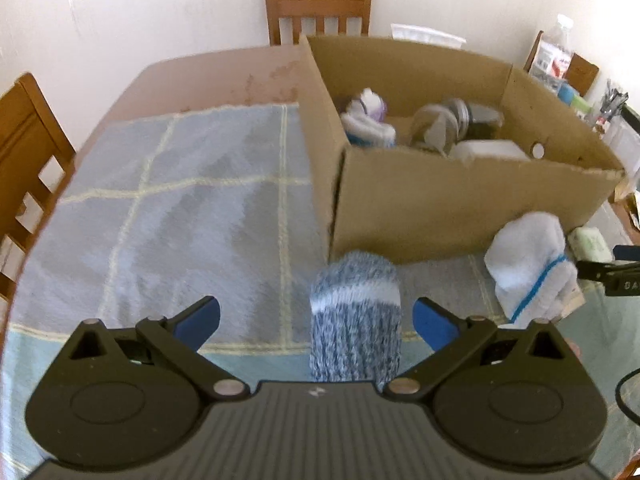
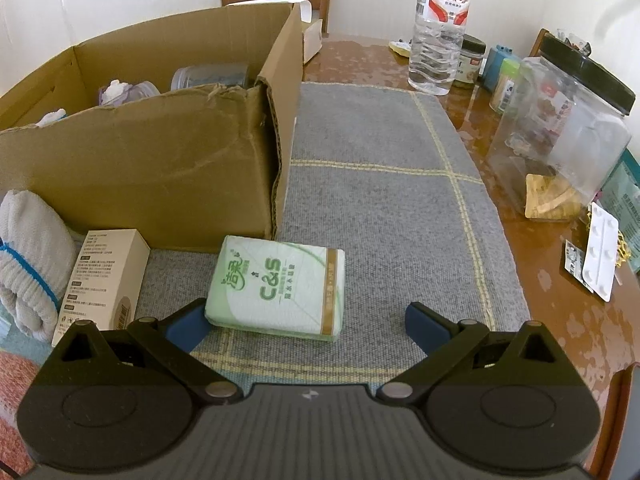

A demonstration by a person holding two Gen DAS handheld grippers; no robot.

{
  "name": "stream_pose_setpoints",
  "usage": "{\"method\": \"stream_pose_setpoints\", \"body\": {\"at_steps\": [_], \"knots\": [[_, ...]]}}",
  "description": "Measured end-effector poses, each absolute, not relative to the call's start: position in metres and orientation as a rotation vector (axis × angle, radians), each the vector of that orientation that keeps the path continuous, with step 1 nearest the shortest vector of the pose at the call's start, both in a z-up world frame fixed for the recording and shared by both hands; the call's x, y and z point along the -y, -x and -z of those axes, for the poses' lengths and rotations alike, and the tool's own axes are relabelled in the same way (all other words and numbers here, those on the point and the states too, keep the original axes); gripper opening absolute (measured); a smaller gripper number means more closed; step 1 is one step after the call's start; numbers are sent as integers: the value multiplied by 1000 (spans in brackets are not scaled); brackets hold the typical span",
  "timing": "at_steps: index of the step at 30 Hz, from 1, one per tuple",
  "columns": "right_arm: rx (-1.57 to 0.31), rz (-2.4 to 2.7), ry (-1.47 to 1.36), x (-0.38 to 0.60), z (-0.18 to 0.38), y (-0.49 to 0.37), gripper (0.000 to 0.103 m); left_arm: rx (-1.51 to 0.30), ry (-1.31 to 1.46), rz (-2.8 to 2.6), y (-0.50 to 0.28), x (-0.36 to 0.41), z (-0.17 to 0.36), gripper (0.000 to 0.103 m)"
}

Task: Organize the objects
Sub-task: 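Grasp the grey knit sock with the left tool while the right tool grasps the C&S tissue pack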

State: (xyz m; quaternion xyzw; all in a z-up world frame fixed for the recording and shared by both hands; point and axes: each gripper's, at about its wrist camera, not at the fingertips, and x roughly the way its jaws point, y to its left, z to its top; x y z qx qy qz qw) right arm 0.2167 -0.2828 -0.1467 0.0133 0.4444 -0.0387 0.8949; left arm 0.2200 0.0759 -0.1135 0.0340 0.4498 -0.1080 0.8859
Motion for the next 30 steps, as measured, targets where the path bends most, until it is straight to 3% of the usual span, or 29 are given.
{"method": "stream_pose_setpoints", "body": {"at_steps": [13,22,30], "knots": [[-898,70,-20,277,147,-211,103,-945,-62,189,-220,-57,140,81],[-922,27,-3,270,146,-225,102,-940,-54,176,-227,-51,142,78],[-924,39,-2,266,138,-228,80,-932,-50,178,-230,-51,139,62]]}}
